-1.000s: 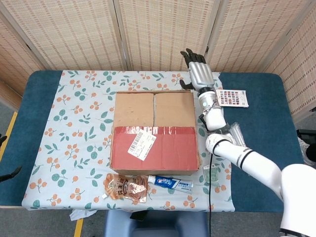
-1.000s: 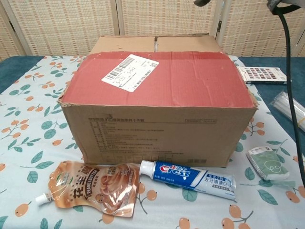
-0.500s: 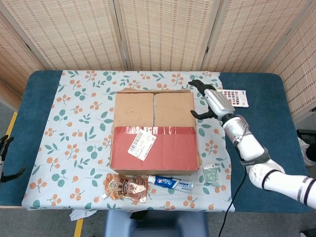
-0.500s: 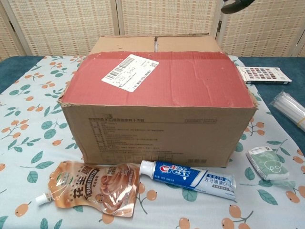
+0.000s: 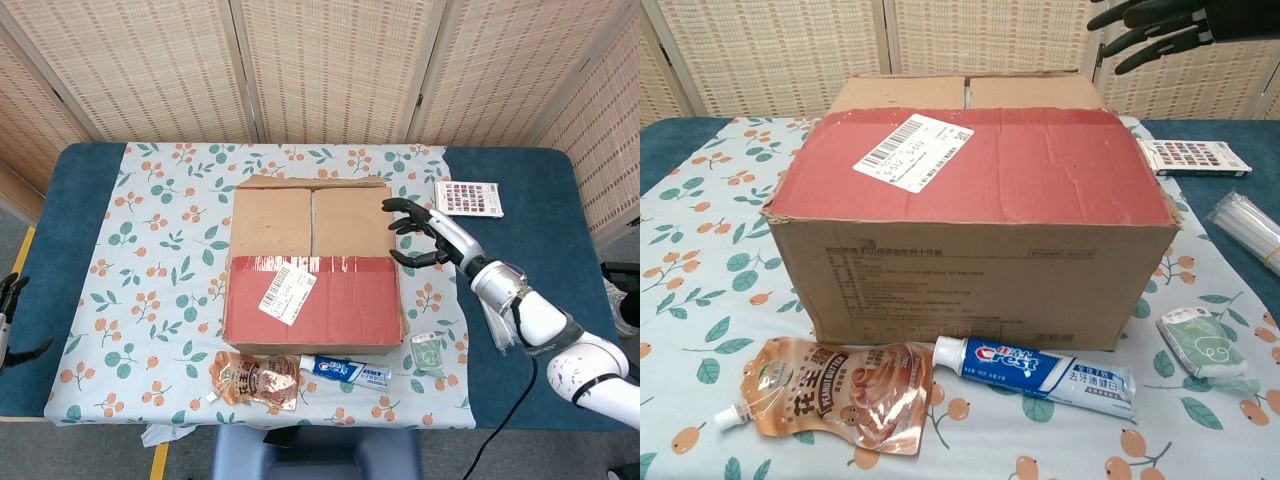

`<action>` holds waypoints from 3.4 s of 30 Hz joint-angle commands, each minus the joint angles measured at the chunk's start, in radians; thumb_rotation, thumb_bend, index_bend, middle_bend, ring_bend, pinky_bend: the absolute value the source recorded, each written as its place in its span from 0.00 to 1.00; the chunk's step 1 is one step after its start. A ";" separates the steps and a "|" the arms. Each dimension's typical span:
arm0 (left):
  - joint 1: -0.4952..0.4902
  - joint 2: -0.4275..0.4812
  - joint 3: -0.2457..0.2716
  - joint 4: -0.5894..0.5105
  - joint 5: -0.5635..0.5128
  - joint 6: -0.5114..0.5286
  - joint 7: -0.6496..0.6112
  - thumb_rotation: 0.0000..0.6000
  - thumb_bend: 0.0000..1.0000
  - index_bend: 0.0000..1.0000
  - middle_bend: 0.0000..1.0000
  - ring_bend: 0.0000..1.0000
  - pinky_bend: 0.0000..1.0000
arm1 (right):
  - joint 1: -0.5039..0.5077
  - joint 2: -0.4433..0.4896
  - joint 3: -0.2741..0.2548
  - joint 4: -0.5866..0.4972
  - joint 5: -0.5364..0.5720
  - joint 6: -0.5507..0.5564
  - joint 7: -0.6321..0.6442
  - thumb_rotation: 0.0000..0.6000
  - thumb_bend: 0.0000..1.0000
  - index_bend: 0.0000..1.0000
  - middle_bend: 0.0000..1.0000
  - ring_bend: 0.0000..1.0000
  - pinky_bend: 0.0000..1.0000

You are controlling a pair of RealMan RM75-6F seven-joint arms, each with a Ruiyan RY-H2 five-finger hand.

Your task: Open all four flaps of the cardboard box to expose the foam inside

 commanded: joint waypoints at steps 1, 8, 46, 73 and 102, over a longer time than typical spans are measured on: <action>-0.001 0.000 -0.001 0.001 -0.002 -0.004 -0.002 1.00 0.29 0.00 0.05 0.03 0.00 | -0.036 -0.059 0.053 0.050 -0.067 -0.071 0.075 1.00 0.41 0.14 0.17 0.25 0.29; -0.004 -0.001 0.000 0.004 -0.005 -0.014 0.000 1.00 0.29 0.00 0.05 0.03 0.00 | -0.041 -0.150 0.142 0.098 -0.026 -0.208 0.115 1.00 0.41 0.14 0.17 0.25 0.29; -0.006 -0.004 0.003 -0.002 -0.001 -0.014 0.022 1.00 0.29 0.00 0.05 0.04 0.00 | -0.221 -0.299 0.459 0.228 0.732 -0.836 -0.842 1.00 0.41 0.15 0.15 0.25 0.29; -0.011 -0.011 0.017 -0.035 0.037 0.014 0.075 1.00 0.29 0.00 0.05 0.04 0.00 | -0.636 -0.121 0.583 -0.410 0.761 -0.765 -1.012 1.00 0.41 0.15 0.12 0.22 0.29; -0.009 -0.005 0.022 -0.043 0.051 0.027 0.059 1.00 0.29 0.00 0.05 0.04 0.00 | -0.499 -0.204 0.370 -0.479 0.292 -0.192 -1.409 0.99 0.41 0.39 0.07 0.12 0.02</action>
